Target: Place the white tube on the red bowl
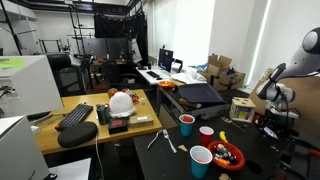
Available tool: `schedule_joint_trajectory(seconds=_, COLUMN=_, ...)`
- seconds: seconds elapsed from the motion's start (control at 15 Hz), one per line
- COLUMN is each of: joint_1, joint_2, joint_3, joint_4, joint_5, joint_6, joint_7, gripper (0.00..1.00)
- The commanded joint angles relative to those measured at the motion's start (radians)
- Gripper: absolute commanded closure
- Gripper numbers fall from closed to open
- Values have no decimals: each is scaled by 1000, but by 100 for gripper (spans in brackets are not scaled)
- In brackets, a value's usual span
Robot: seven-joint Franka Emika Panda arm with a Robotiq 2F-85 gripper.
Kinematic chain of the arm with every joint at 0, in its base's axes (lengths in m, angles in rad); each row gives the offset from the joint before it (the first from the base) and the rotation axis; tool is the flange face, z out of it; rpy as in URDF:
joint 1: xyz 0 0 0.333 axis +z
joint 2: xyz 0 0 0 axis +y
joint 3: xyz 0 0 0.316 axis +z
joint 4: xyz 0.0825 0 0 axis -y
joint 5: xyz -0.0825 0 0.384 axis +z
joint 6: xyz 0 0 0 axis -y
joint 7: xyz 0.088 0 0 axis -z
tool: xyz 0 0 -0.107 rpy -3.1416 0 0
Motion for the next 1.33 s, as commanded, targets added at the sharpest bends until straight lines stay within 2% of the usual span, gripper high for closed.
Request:
schedule_joint_trajectory(seconds=0.0, joint_1=-26, joint_2=-32, joint_3=41, joint_4=-48, joint_5=24, joint_6=81, joint_7=-37, gripper=49)
schedule_joint_trajectory(seconds=0.4, joint_1=-35, joint_2=-43, joint_3=70, joint_4=-55, joint_5=20, joint_6=73, joint_7=-48, gripper=94)
schedule_joint_trajectory(seconds=0.47, joint_1=-32, joint_2=-45, joint_3=71, joint_4=-55, joint_5=18, joint_6=61, joint_7=-45, gripper=99)
schedule_joint_trajectory(seconds=0.67, joint_1=-1, joint_2=-70, joint_3=40, joint_4=-79, joint_5=-13, joint_6=22, joint_7=-14, gripper=97)
schedule_joint_trajectory(seconds=0.87, joint_1=28, joint_2=-112, joint_3=-6, joint_4=-142, joint_5=-51, joint_6=23, joint_7=-1, gripper=100)
schedule_joint_trajectory(seconds=1.27, joint_1=130, joint_2=-185, joint_3=-127, joint_4=-235, joint_5=-197, joint_6=-17, joint_7=9, gripper=100)
